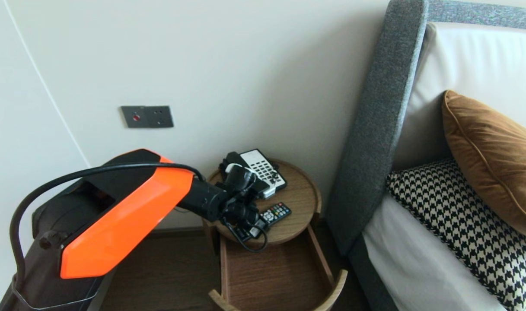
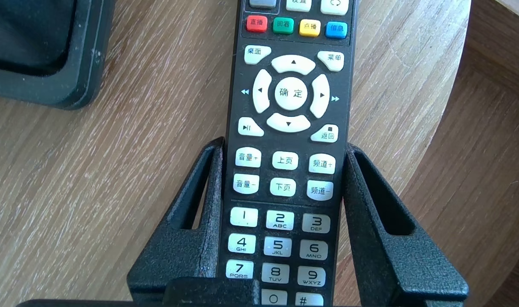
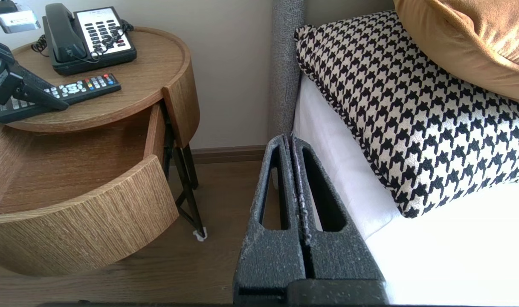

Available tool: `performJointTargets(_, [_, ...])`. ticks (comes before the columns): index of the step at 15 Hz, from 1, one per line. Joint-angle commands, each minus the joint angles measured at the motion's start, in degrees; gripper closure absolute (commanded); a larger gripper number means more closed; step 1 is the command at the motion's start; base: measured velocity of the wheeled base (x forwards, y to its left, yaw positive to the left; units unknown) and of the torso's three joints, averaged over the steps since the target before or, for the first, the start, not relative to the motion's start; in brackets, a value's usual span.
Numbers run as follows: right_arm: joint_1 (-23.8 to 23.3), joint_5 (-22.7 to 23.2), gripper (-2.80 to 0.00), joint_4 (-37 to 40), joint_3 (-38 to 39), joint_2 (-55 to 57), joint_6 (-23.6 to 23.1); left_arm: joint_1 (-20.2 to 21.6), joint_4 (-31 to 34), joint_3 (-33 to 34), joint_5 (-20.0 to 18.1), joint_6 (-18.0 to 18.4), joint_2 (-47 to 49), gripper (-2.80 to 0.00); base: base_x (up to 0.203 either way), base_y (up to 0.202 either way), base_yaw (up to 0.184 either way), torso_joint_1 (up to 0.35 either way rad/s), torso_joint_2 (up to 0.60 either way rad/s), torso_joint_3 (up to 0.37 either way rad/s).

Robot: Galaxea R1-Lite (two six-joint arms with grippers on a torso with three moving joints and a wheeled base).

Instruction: Take the remote control out of the drawer one by one and place them on the table

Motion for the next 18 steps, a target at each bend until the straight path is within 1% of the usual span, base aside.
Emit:
performJointTargets(1, [0.00, 0.02, 0.00, 0.00, 0.01, 0.09, -0.02, 0.02, 0.00, -0.01, -0.09, 0.34, 0.54, -2.80, 0.000, 0.000, 0.000, 0.000, 0.00, 0.000])
performJointTargets(7, [-0.09, 0.02, 0.00, 0.00, 0.01, 0.09, -0.02, -0.06, 0.51, 0.05, -0.69, 0.60, -2.37, -2.80, 0.000, 0.000, 0.000, 0.000, 0.00, 0.000])
performJointTargets(10, [0.00, 0.02, 0.00, 0.00, 0.01, 0.09, -0.02, -0.06, 0.51, 1.25, -0.93, 0.50, -7.06, -2.80, 0.000, 0.000, 0.000, 0.000, 0.00, 0.000])
performJointTargets(13, [-0.09, 0.02, 0.00, 0.00, 0.01, 0.00, -0.02, -0.04, 0.30, 3.05, -1.04, -0.49, -13.53, -2.80, 0.000, 0.000, 0.000, 0.000, 0.00, 0.000])
performJointTargets(15, [-0.09, 0.02, 0.00, 0.00, 0.01, 0.00, -0.02, -0.06, 0.28, 8.24, -1.28, -1.84, -19.42, -2.80, 0.000, 0.000, 0.000, 0.000, 0.00, 0.000])
performJointTargets(18, [-0.09, 0.02, 0.00, 0.07, 0.01, -0.01, -0.02, -0.07, -0.21, 21.88, -2.37, -2.64, -28.14, -2.80, 0.000, 0.000, 0.000, 0.000, 0.00, 0.000])
